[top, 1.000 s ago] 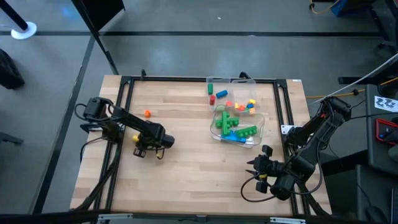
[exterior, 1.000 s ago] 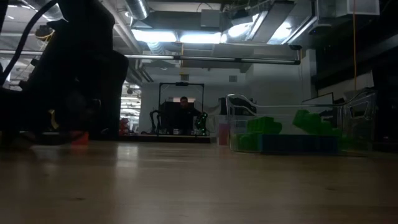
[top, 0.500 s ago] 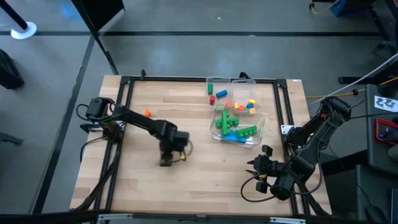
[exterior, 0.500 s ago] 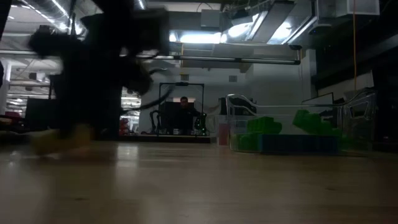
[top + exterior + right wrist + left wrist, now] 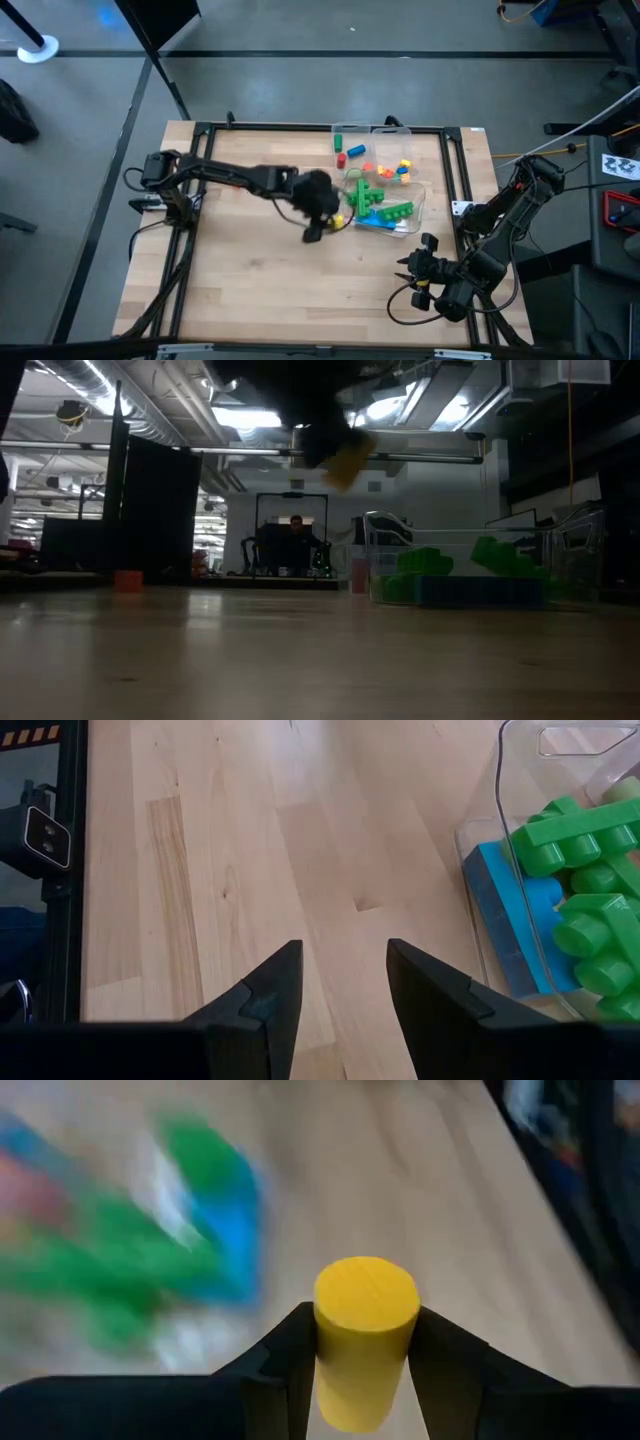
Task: Sort blocks by size
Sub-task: Put the yellow cylindrical block into the left transparent bin, then put the small orange 4 stud game piece into the right transparent bin
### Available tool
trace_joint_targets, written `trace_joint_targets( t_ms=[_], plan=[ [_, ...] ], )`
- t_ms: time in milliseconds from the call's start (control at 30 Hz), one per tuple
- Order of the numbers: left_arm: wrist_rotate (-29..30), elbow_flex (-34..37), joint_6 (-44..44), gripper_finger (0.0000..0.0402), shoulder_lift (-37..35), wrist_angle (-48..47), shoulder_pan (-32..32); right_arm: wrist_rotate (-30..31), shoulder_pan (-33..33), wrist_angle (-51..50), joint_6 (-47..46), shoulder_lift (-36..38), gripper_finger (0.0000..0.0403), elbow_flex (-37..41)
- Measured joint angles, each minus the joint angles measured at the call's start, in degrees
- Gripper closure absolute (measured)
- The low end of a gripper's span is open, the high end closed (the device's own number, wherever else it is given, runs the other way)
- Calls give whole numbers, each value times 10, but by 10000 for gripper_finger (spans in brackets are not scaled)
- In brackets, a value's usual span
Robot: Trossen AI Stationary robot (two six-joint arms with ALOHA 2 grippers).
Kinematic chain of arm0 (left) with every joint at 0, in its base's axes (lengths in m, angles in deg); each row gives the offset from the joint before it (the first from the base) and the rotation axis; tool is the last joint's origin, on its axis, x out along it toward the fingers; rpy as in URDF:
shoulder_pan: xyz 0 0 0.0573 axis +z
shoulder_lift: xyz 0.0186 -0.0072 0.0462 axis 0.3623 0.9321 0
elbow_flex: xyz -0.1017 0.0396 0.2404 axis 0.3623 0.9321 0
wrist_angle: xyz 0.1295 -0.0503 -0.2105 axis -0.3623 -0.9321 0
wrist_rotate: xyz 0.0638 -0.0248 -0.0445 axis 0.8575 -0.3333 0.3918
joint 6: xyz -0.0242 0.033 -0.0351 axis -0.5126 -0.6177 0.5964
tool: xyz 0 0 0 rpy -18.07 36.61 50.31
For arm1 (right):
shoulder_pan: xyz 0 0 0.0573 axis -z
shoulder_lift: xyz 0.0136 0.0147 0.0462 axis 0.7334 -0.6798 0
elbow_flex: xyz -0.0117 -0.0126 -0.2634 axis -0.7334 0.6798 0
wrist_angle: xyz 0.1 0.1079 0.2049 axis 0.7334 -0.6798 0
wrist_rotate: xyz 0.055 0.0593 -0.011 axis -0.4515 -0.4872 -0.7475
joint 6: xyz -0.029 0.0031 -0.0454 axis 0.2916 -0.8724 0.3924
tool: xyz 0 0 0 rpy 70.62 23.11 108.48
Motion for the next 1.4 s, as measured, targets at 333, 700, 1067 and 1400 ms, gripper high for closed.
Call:
trace_joint_targets(
  t_ms=[333,700,1067,1400],
  plan=[
    [191,2,-124,276,62,350,108,0,0,0,0,0,253,0],
    [191,-10,2,223,178,443,188,0,0,1,0,0,253,0],
    [189,-13,91,194,41,136,209,0,0,1,0,0,253,0],
    [202,-10,328,194,-93,-467,269,2,0,0,0,0,253,0]
  ],
)
